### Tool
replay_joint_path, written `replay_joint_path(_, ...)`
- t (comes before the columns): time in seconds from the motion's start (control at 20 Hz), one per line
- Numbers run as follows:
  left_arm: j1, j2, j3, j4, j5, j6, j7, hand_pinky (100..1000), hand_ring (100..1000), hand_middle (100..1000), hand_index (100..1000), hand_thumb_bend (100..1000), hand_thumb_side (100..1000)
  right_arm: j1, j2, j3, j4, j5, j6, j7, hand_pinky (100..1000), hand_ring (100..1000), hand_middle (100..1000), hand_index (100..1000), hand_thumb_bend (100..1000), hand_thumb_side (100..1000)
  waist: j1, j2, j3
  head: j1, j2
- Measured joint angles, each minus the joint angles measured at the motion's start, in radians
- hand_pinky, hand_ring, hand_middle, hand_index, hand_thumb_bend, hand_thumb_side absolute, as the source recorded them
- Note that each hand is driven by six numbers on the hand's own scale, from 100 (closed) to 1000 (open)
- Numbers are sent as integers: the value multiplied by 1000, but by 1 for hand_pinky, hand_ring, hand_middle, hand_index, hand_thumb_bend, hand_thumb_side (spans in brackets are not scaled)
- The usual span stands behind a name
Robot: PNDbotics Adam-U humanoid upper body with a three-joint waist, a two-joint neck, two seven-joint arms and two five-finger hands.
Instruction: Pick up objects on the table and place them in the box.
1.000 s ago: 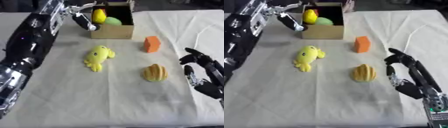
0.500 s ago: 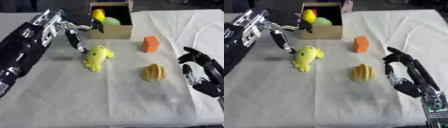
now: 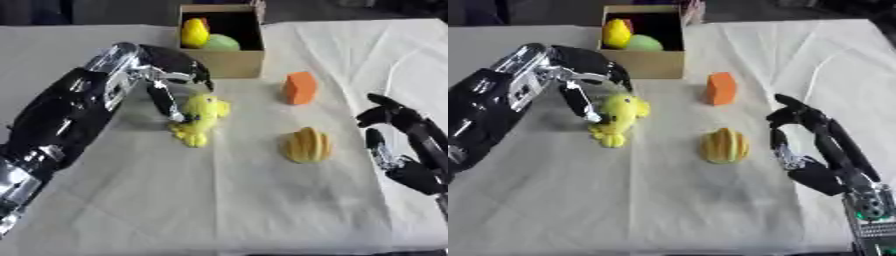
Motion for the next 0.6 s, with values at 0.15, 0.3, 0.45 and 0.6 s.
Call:
replay_joint_path(0.15, 0, 2, 12, -12, 74, 33, -33, 668, 425, 402, 586, 100, 256, 0, 0, 0, 0, 0, 0, 0, 777, 683, 680, 957, 100, 632, 0, 0, 0, -1, 0)
replay_joint_path(0.3, -12, 19, 42, -81, 160, 52, -52, 676, 430, 398, 582, 100, 248, 0, 0, 0, 0, 0, 0, 0, 777, 683, 679, 957, 100, 632, 0, 0, 0, -3, 0)
replay_joint_path(0.45, -50, 36, 97, -172, 197, 55, -55, 686, 463, 433, 618, 100, 238, 0, 0, 0, 0, 0, 1, -1, 777, 683, 680, 957, 100, 634, 0, 0, 1, -4, 0)
replay_joint_path(0.6, -92, 24, 161, -192, 144, 93, 3, 700, 513, 491, 668, 100, 226, 1, 0, 0, 1, 0, 1, 0, 777, 684, 680, 957, 100, 634, 0, 0, 1, -3, 0)
